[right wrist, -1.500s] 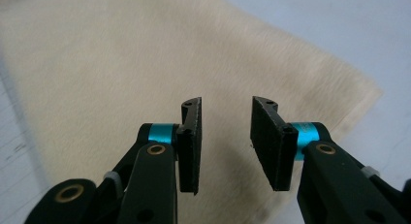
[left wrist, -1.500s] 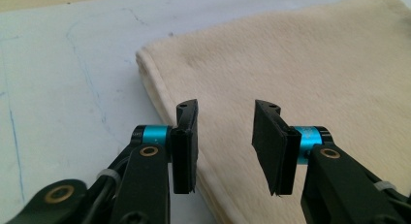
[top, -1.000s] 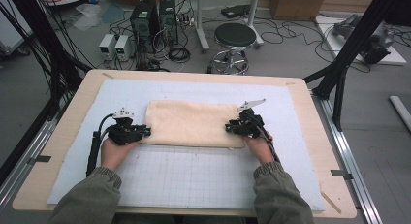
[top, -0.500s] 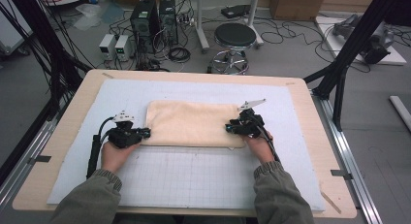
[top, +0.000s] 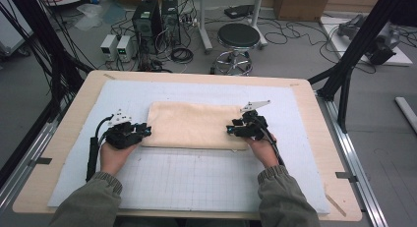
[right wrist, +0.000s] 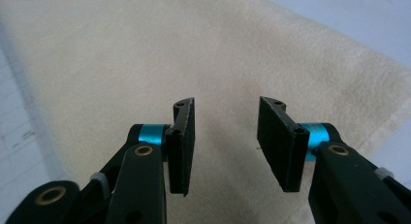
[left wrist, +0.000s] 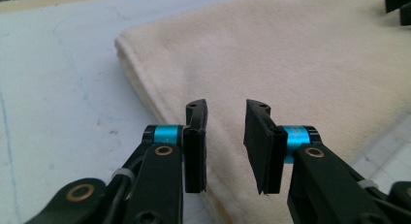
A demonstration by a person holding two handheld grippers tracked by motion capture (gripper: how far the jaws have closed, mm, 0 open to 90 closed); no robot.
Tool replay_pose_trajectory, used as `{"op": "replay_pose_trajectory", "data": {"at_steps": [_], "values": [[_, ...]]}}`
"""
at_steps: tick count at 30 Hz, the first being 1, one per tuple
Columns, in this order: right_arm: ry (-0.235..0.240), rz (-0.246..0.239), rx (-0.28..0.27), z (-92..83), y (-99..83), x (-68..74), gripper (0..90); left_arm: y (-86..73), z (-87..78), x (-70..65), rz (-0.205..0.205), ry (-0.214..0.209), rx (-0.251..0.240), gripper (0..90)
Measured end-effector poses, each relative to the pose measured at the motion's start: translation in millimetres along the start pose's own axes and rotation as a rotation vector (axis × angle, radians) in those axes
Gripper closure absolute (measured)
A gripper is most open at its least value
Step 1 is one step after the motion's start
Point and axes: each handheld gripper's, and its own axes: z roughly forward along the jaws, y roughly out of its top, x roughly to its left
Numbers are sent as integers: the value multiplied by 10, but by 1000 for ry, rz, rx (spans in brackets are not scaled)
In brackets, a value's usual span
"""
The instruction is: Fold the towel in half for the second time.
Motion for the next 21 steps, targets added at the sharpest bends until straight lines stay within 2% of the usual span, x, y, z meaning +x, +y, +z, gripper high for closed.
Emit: {"op": "replay_pose_trajectory", "data": {"at_steps": [7, 14, 21], "values": [[14, 8, -29, -57, 24, 47, 540, 17, -23, -23, 1, -24, -5, 666], [17, 43, -44, -131, 32, 74, 384, 35, -58, -69, 17, -45, -1, 559], [16, 50, -79, -246, 52, 129, 213, 52, -114, -108, 23, -58, 7, 391]]}}
